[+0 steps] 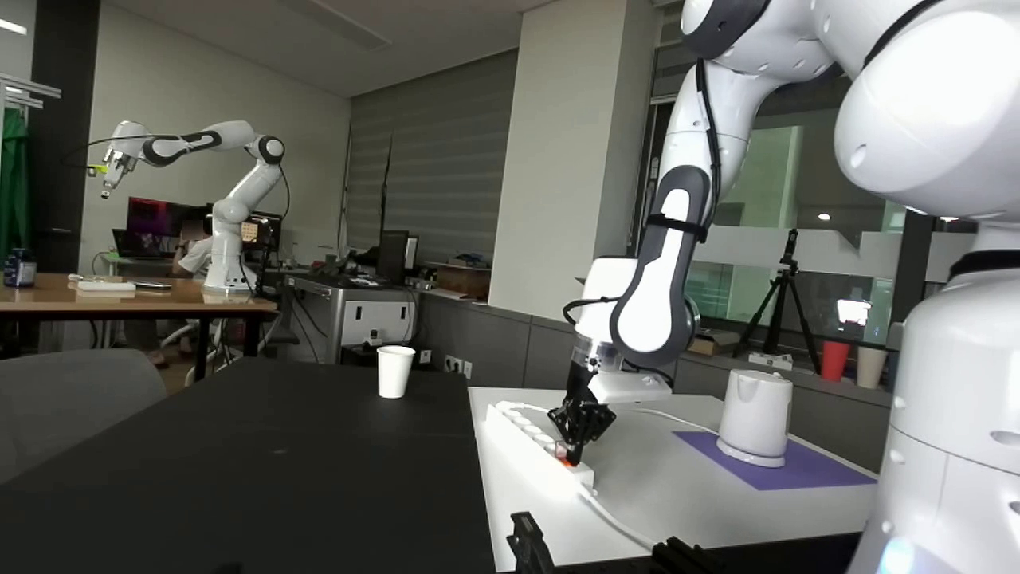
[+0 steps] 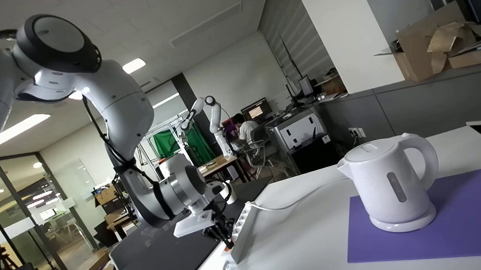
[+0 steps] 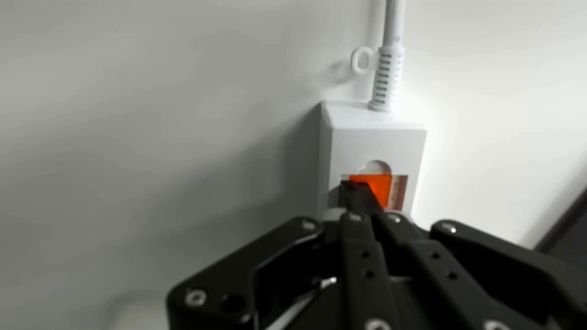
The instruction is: Turn off the main adapter switch
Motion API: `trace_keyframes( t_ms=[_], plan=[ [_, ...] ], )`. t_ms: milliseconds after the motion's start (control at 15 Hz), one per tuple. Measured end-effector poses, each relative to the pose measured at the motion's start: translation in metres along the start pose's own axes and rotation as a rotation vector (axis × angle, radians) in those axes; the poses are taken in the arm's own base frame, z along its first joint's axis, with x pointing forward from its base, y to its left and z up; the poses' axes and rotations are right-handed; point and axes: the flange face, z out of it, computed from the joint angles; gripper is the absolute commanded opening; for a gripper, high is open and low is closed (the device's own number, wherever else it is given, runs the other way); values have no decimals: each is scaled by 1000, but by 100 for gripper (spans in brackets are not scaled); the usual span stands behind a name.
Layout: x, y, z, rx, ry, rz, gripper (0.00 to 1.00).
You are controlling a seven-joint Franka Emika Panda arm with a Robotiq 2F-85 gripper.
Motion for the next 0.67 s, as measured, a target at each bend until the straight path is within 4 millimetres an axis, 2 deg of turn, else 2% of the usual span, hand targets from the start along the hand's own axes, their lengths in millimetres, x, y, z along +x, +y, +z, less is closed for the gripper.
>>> trace_keyframes(
  t_ms=[200,533,600,667],
  plan=[
    [6,-12,-6,-17,-26,-26,0],
    [26,-40,-35,-70,-51,-86,0],
    [30,-43,-42,-80,-53,-94,26],
    [33,-47,-48,-91,-55,-104,28]
  ],
)
